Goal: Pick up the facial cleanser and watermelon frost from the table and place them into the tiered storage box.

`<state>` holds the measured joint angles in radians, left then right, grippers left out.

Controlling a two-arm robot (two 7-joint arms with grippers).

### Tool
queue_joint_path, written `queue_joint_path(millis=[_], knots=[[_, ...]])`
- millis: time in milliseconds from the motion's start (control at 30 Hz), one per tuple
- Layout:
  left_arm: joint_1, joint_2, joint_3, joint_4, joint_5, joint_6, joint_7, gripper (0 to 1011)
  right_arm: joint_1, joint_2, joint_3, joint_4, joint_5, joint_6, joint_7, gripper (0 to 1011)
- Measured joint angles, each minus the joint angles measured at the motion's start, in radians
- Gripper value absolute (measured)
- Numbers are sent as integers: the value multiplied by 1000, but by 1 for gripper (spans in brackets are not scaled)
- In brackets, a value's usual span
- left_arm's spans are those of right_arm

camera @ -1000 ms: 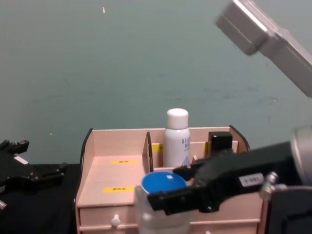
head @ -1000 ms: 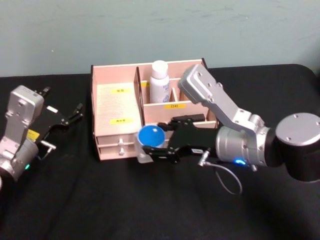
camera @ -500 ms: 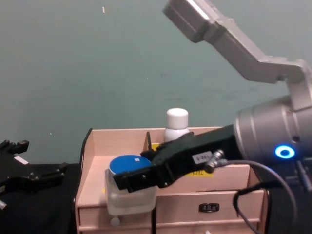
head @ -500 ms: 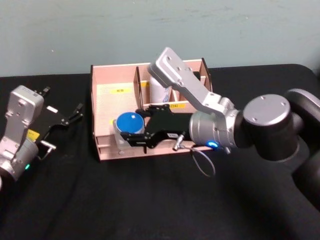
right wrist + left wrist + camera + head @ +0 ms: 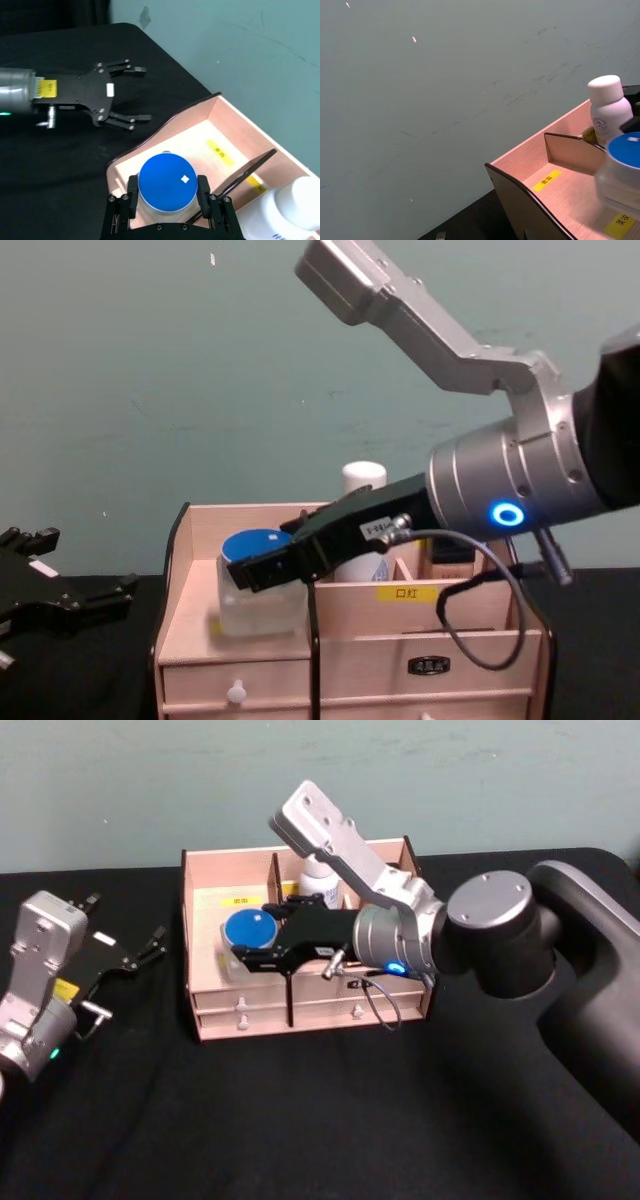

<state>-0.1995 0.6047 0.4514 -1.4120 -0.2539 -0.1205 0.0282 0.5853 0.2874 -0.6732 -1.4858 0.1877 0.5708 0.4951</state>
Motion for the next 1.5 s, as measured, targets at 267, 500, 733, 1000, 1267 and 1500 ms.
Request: queue_joint_path(millis=[267,500,733,1000,1267,1500], knots=[[0,0,0,0,0,0,0,1010,38,-34,0,70,-19,-17,1,711],[0,0,0,0,0,0,0,1010,57,-58,-3,111,-33,-28,6,711],[0,0,0,0,0,0,0,1010,63,-76,-7,140,-46,-32,11,711],[0,0,0,0,0,0,0,1010,64,-85,-8,155,-55,-32,13,711],[0,0,0,0,0,0,0,1010,64,-83,-8,153,-54,-32,13,729],[0,0,0,0,0,0,0,1010,59,-83,-2,149,-54,-36,10,920]])
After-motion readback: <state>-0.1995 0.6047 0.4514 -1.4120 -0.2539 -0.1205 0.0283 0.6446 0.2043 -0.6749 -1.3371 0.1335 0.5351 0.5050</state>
